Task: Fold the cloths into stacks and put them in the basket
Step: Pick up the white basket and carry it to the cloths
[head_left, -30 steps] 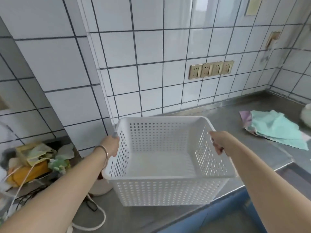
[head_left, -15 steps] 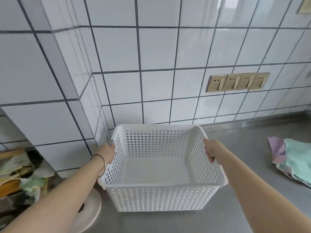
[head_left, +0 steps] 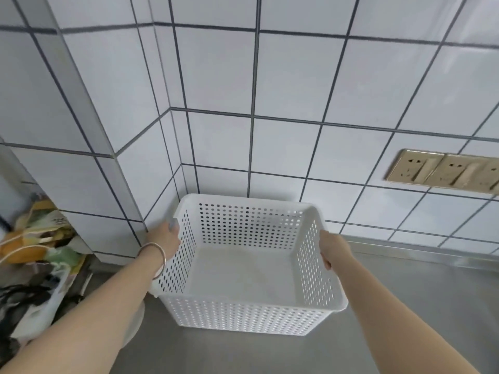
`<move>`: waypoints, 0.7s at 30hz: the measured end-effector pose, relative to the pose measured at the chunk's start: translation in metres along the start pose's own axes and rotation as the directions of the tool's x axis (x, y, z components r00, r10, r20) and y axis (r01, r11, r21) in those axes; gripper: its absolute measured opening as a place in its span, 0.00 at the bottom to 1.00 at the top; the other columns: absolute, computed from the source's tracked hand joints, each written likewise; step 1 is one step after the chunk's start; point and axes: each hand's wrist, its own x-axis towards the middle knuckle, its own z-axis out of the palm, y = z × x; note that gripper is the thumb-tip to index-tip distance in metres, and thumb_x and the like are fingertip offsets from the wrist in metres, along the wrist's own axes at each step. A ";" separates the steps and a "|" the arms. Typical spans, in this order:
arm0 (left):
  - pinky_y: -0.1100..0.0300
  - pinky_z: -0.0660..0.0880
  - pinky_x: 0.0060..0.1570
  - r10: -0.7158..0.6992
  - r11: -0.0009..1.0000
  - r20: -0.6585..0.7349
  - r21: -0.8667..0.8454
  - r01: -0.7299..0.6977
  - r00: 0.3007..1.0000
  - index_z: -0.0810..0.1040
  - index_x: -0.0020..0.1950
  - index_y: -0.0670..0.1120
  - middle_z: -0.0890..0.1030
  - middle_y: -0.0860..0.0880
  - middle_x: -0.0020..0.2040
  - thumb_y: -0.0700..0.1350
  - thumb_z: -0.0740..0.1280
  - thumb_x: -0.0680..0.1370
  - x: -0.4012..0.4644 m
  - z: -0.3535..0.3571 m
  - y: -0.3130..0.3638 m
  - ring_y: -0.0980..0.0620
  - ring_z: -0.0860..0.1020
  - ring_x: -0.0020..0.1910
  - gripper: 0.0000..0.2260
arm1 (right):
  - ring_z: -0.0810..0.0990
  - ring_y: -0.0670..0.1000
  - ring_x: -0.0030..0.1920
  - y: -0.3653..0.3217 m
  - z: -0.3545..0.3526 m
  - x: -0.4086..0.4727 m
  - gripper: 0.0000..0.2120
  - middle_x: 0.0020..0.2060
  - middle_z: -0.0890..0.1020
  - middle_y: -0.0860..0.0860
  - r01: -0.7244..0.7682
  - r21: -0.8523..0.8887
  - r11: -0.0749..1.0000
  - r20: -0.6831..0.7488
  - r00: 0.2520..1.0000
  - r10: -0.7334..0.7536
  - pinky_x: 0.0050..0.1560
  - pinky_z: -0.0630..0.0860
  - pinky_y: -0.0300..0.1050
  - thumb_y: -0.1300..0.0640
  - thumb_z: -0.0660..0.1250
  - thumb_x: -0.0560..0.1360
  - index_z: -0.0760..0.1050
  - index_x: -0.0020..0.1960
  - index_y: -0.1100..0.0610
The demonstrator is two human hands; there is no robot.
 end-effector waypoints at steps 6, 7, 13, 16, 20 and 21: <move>0.55 0.70 0.37 0.040 0.998 -0.019 0.053 -0.039 0.999 0.68 0.39 0.41 0.79 0.39 0.41 0.42 0.50 0.80 0.012 0.004 -0.003 0.41 0.78 0.41 0.13 | 0.79 0.60 0.50 -0.004 0.009 0.015 0.19 0.31 0.70 0.54 0.083 -0.133 0.988 -0.081 0.992 -0.094 0.49 0.73 0.46 0.63 0.45 0.78 0.71 0.58 0.63; 0.56 0.69 0.36 0.044 0.998 -0.024 0.054 -0.043 0.999 0.68 0.38 0.42 0.79 0.39 0.41 0.41 0.50 0.79 0.014 0.004 -0.004 0.42 0.77 0.39 0.13 | 0.79 0.60 0.50 -0.005 0.010 0.015 0.19 0.33 0.72 0.54 0.079 -0.143 0.987 -0.104 0.990 -0.095 0.49 0.73 0.46 0.63 0.45 0.78 0.71 0.58 0.63; 0.54 0.73 0.38 0.118 0.960 -0.064 0.261 -0.098 0.991 0.72 0.43 0.40 0.73 0.43 0.36 0.44 0.48 0.80 -0.003 0.003 -0.002 0.47 0.71 0.34 0.15 | 0.75 0.60 0.58 -0.012 0.018 0.000 0.17 0.57 0.76 0.59 0.022 0.003 1.000 -0.199 0.980 -0.021 0.48 0.69 0.47 0.62 0.48 0.78 0.68 0.62 0.61; 0.50 0.75 0.49 0.184 0.951 -0.161 0.278 -0.134 0.970 0.77 0.53 0.39 0.79 0.36 0.50 0.52 0.52 0.80 -0.005 -0.007 -0.003 0.39 0.77 0.47 0.20 | 0.70 0.58 0.60 -0.016 0.014 -0.017 0.18 0.59 0.74 0.57 0.103 0.193 0.976 -0.359 0.933 -0.027 0.58 0.67 0.50 0.50 0.52 0.79 0.69 0.61 0.60; 0.43 0.77 0.46 0.280 0.901 -0.082 0.368 -0.232 0.957 0.74 0.58 0.42 0.76 0.37 0.49 0.73 0.42 0.67 0.033 0.006 -0.010 0.35 0.78 0.45 0.41 | 0.68 0.55 0.57 0.031 -0.014 -0.055 0.13 0.55 0.74 0.53 0.340 0.068 0.938 -0.585 0.775 -0.238 0.57 0.64 0.46 0.53 0.57 0.78 0.71 0.58 0.58; 0.39 0.75 0.51 0.350 0.891 -0.151 0.357 -0.279 0.924 0.68 0.65 0.45 0.74 0.38 0.57 0.71 0.46 0.68 0.041 0.015 -0.009 0.34 0.75 0.52 0.38 | 0.68 0.55 0.57 0.041 -0.017 -0.058 0.12 0.55 0.74 0.53 0.360 0.053 0.931 -0.577 0.772 -0.266 0.56 0.63 0.45 0.55 0.58 0.77 0.71 0.58 0.58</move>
